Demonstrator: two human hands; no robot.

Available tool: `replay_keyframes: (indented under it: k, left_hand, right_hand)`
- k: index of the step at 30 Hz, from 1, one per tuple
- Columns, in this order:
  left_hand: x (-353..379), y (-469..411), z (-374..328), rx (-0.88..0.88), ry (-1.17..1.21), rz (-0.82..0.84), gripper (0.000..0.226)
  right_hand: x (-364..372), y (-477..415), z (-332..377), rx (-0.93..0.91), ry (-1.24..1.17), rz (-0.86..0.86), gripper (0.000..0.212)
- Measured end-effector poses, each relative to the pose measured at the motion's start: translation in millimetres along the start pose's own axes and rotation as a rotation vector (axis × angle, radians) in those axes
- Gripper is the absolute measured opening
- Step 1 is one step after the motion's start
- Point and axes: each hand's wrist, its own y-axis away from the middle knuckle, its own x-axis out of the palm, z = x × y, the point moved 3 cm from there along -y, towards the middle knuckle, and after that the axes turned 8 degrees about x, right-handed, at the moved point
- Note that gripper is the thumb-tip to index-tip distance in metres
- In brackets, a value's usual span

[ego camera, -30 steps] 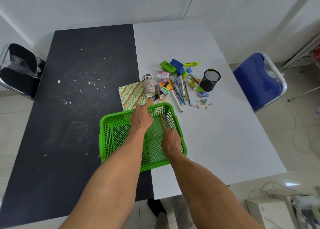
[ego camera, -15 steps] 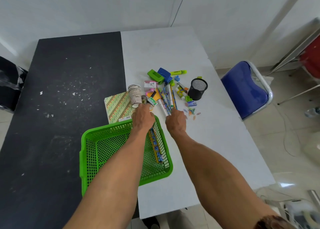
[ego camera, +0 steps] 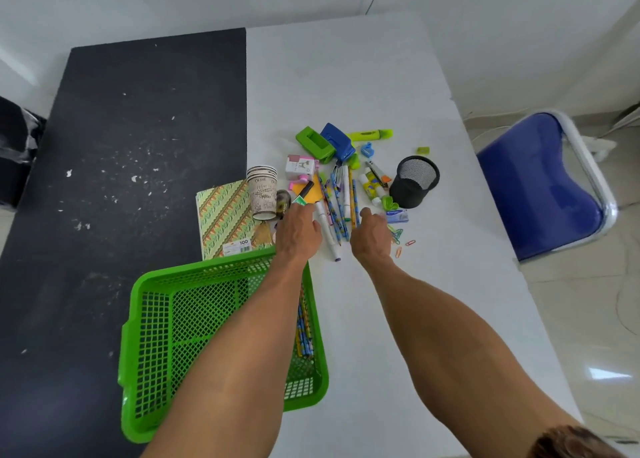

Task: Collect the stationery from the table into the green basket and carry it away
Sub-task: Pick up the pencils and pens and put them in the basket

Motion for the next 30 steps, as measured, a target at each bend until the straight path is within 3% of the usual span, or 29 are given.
replay_keyframes:
  k: [12, 19, 23, 30]
  left_hand:
    - [1.4, -10.2, -3.6, -0.047, -0.029, 0.003, 0.033]
    - [-15.4, 1.0, -1.4, -0.023, -0.024, -0.055, 0.034]
    - [-22.9, 8.2, 6.8, -0.039, 0.024, -0.096, 0.035]
    - [-33.5, 26.1, 11.8, -0.024, 0.028, -0.095, 0.032]
  right_hand:
    - [-5.8, -10.1, 4.5, 0.026, 0.041, 0.045, 0.034]
    - [-8.9, -0.3, -4.1, 0.179, -0.044, 0.051, 0.034]
    - [-9.8, 7.2, -10.5, 0.276, -0.114, 0.051, 0.047]
    - [-13.2, 30.7, -11.4, 0.291, -0.096, -0.012, 0.031]
